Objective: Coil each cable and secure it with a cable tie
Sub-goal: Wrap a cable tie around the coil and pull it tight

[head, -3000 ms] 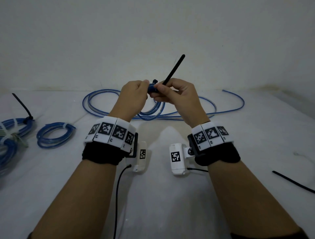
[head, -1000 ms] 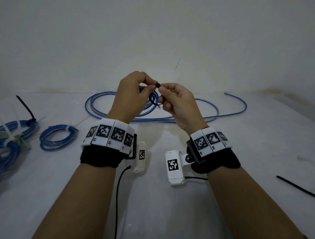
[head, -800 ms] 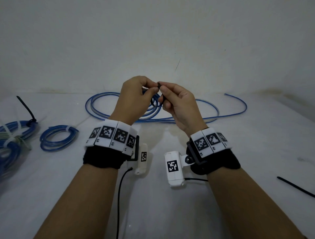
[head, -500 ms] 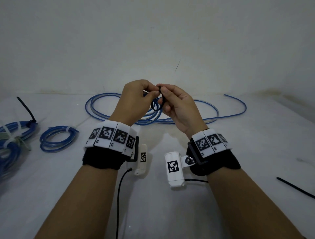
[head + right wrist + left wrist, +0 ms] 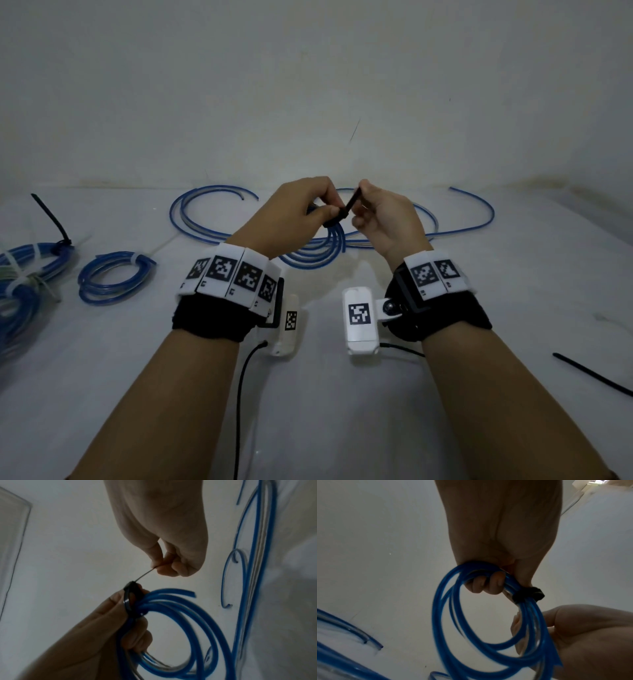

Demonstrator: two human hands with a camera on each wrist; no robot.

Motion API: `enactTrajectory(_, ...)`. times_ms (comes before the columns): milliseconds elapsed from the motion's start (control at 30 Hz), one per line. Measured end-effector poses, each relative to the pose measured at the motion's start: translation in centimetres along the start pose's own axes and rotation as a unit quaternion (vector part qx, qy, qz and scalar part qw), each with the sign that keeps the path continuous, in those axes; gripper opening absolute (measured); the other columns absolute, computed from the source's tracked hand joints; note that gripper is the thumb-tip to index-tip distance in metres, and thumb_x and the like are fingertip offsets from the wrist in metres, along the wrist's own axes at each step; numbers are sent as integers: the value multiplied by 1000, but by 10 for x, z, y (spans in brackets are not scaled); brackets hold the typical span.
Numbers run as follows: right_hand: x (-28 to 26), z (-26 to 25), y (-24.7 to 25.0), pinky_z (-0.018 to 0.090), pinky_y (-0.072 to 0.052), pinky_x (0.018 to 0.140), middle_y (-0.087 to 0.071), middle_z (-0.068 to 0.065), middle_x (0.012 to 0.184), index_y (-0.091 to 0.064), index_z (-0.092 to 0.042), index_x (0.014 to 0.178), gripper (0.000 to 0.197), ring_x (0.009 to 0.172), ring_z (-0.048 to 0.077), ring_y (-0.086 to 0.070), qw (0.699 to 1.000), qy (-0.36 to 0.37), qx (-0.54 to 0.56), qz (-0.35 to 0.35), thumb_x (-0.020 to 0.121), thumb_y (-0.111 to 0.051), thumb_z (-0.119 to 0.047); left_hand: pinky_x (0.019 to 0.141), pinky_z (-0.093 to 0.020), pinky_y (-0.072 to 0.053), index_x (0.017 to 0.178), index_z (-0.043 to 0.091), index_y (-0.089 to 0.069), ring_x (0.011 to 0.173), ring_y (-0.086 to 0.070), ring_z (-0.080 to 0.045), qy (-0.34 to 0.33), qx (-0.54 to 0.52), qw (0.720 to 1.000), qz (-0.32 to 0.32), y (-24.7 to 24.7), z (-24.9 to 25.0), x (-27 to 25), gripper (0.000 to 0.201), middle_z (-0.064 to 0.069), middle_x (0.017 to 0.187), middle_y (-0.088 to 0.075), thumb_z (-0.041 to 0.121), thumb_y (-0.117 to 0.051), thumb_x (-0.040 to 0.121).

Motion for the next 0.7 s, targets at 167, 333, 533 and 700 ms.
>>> enactTrajectory(167, -3, 4, -4, 22, -39, 49, -47, 3, 63, -54, -6, 77, 19, 53, 11, -47, 999, 10, 52, 5, 95, -52, -10, 58, -2, -37, 91, 16, -61, 60, -54, 12, 18, -27, 999, 1, 2, -1, -1, 12, 12, 80, -62, 13, -49, 95)
enactTrajectory(333, -9, -3, -16, 18, -41, 51, -57, 1, 64, -61, -4, 89, 10, 53, 8, -47, 990, -6, 8, -140, 93, -54, -9, 58, -1, -36, 90, 16, -57, 58, -52, 13, 11, -11, 998, 67, 9, -2, 3, 10, 12, 80, -57, 12, -50, 95)
enactTrajectory(533, -6, 2, -12, 16, -43, 49, -56, -1, 57, -57, -7, 77, 14, 47, 5, -48, 991, 0, -59, -117, 91, -58, -11, 59, -1, -35, 89, 15, -59, 67, -51, 1, 21, 34, 998, 45, 5, -5, 4, 12, 3, 84, -60, 18, -49, 95)
enactTrajectory(700, 1, 4, 1, 15, -42, 48, -54, 1, 61, -56, -7, 71, 20, 43, 3, -44, 995, 5, -71, -70, 90, -60, -11, 55, -5, -33, 92, 5, -61, 61, -45, -1, 5, 60, 998, 12, -6, 1, 6, 18, -2, 82, -59, 19, -50, 96)
Point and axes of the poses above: each hand's wrist, its own x-axis towards the middle knuckle, its own y-axis out of the back of the hand, z = x × y, the point moved 2 cm from there along x, towards the middle knuckle
